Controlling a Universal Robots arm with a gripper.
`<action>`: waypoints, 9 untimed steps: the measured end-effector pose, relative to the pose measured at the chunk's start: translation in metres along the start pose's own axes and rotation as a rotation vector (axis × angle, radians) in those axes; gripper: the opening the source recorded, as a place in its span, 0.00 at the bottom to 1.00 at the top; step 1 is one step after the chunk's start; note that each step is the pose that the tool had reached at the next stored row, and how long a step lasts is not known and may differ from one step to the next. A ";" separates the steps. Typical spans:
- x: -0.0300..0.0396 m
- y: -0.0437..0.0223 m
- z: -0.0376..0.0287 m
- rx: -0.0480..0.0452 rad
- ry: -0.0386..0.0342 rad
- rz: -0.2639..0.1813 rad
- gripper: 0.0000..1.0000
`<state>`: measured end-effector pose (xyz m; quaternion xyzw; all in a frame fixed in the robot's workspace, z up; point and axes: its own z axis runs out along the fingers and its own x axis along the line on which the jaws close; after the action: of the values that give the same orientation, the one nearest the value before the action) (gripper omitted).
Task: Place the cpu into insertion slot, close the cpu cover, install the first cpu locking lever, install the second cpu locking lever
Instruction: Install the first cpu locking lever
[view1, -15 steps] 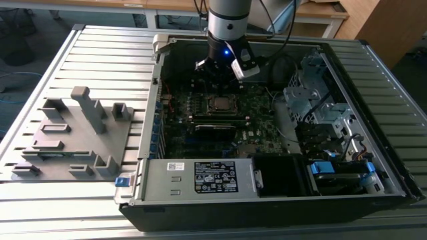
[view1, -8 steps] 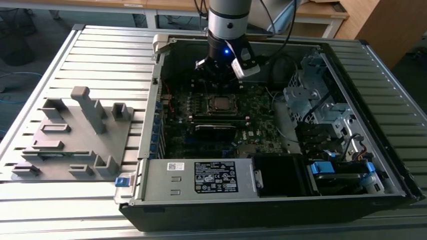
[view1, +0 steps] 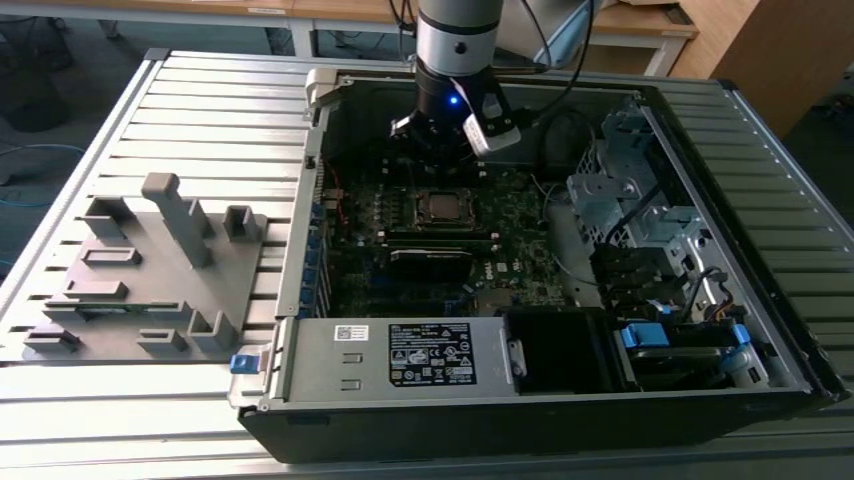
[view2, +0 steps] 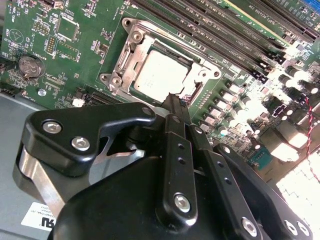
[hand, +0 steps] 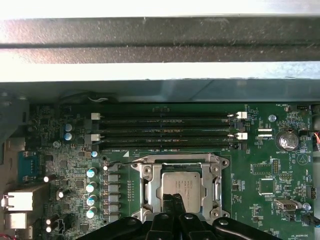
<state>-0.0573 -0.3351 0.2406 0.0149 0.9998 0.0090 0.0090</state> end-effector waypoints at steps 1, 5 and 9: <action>0.0000 0.0000 0.0000 -0.0001 0.0000 0.000 0.10; 0.0000 0.0000 -0.0008 0.0003 0.0002 0.000 0.10; 0.0000 0.0000 -0.0012 -0.0003 -0.0002 0.000 0.10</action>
<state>-0.0573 -0.3351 0.2419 0.0148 0.9998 0.0091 0.0091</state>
